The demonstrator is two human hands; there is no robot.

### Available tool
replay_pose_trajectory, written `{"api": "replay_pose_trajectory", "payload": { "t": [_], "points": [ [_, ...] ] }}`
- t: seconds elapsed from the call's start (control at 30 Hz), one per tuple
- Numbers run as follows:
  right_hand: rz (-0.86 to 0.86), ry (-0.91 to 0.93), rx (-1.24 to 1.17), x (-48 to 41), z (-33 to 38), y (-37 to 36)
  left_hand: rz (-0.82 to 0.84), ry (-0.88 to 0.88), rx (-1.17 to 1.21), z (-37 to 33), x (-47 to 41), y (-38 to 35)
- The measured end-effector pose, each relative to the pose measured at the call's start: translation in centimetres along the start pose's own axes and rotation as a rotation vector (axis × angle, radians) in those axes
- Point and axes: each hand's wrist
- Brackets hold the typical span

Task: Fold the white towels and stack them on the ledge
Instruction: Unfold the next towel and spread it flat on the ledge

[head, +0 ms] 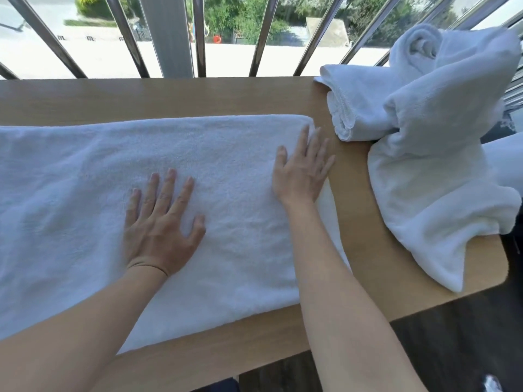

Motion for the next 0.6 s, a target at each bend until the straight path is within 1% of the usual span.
{"api": "replay_pose_trajectory", "payload": {
  "t": [0.07,0.13,0.17,0.2,0.33,0.4,0.43,0.47,0.53,0.6],
  "points": [
    [-0.019,0.096,-0.023,4.1,1.2,-0.6,-0.003,0.003,-0.001,0.1,0.0,0.0],
    [-0.005,0.255,0.045,7.6,1.0,-1.4,0.003,0.007,-0.005,0.0,0.0,0.0],
    [0.006,0.281,0.079,8.2,0.1,-1.7,0.006,0.010,-0.001,-0.1,0.0,0.0],
    [0.021,0.258,0.089,8.0,-0.8,-1.6,0.008,0.013,0.003,-0.2,-0.1,0.1],
    [0.082,0.024,0.092,4.7,-3.4,-0.6,0.038,0.025,0.024,-0.3,-0.1,0.5],
    [0.086,-0.015,0.093,4.4,-3.1,-0.3,0.042,0.030,0.026,-0.5,-0.2,0.7],
    [0.062,-0.001,0.086,5.1,-2.3,-0.3,0.050,0.035,0.026,-0.6,-0.2,0.7],
    [0.027,0.046,0.067,6.5,-1.1,-0.3,0.059,0.039,0.027,-0.6,-0.2,0.8],
    [-0.044,0.228,0.005,10.6,1.4,-0.8,0.068,0.041,0.025,-0.6,-0.1,0.9],
    [-0.043,0.402,0.012,14.4,3.0,-1.7,0.075,0.043,0.030,-0.7,-0.2,1.0]
  ]
}}
Point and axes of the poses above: each hand's wrist, its own x-axis away from the middle knuckle, its own y-axis out of the back of the hand, z = x × y, and after that the axes turned 10 degrees about x, right-handed
